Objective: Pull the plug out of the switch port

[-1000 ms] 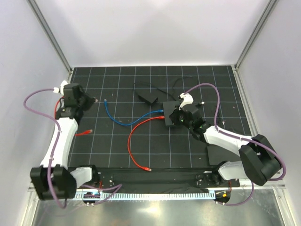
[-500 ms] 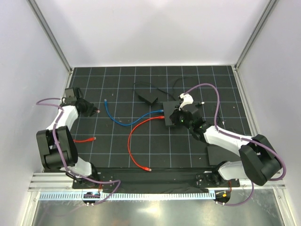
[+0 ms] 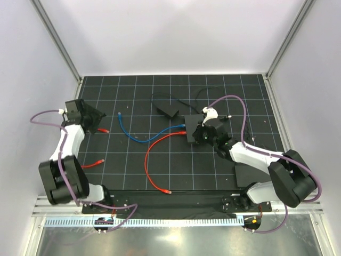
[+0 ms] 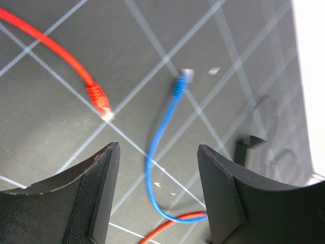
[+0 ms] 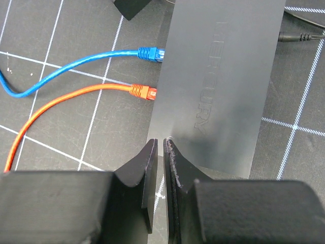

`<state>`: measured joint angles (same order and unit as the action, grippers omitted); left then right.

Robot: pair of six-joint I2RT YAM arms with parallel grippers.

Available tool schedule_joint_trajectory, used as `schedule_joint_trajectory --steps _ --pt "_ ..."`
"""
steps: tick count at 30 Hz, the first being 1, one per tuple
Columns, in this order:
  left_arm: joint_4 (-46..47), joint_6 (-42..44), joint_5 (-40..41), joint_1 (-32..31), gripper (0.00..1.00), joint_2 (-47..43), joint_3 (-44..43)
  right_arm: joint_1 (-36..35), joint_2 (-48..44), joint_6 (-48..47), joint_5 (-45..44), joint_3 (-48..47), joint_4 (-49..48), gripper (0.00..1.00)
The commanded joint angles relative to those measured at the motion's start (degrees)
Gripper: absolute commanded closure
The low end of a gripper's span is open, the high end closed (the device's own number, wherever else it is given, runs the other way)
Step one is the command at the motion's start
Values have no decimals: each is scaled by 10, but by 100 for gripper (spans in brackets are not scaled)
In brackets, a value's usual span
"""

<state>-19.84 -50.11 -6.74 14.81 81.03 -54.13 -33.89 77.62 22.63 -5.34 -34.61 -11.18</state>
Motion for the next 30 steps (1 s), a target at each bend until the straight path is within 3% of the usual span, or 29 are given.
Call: schedule_joint_trajectory --steps 1,8,13,19,22,30 --pt "45 -4 -21 3 34 -85 22 1 1 2 -20 -25 -9 83" --pt "183 -65 -55 -77 44 -222 152 1 7 19 -80 -34 26 82" --pt "312 -96 83 -260 48 -284 255 2 -3 25 -129 -26 32 79" --pt "438 -126 148 -426 49 -186 272 22 18 28 -149 -34 43 70" --pt "481 -136 166 -469 49 -114 252 37 42 32 -145 -46 57 69" --pt "586 -182 171 -556 47 39 208 110 60 58 -41 -34 36 51"
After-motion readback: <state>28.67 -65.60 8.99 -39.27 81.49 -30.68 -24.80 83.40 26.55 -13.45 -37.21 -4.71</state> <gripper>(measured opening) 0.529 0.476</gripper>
